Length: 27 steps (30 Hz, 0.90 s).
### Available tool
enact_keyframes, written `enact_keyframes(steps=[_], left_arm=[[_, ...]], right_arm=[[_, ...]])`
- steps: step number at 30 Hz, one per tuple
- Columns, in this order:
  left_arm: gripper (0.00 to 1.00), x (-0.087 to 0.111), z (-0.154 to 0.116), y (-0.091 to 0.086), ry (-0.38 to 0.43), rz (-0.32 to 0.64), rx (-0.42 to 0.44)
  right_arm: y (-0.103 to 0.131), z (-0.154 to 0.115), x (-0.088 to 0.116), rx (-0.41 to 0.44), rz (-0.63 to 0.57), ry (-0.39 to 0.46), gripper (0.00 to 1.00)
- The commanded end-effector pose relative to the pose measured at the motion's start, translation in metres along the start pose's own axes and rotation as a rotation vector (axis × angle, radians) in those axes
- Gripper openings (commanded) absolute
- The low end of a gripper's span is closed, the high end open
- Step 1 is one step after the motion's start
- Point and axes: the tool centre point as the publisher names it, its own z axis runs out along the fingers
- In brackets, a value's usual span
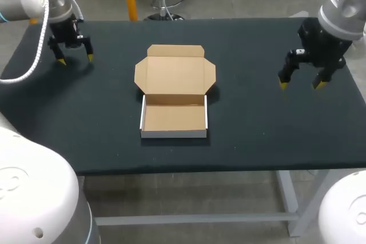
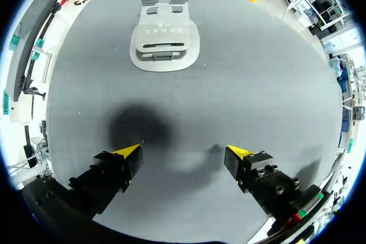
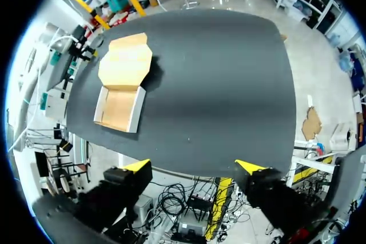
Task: Assemble the packaging by folding the flat box into shape, placing the metal phone stand inside, and closing the box properly
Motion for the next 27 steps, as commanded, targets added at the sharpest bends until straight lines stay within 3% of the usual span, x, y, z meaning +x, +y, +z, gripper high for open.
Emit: enact_keyframes(steps=[1,27], left_arm=[[1.0,-0.003,0.005,-0.013,0.004,0.0,-0.065],[1.0,-0.014,0.012,-0.061,0.0,0.009,-0.069]], right_arm=[[0.0,-0.002,0.0,0.004,0.0,-0.002,1.0],[0.0,-0.002,0.0,0.004,0.0,-0.002,1.0]])
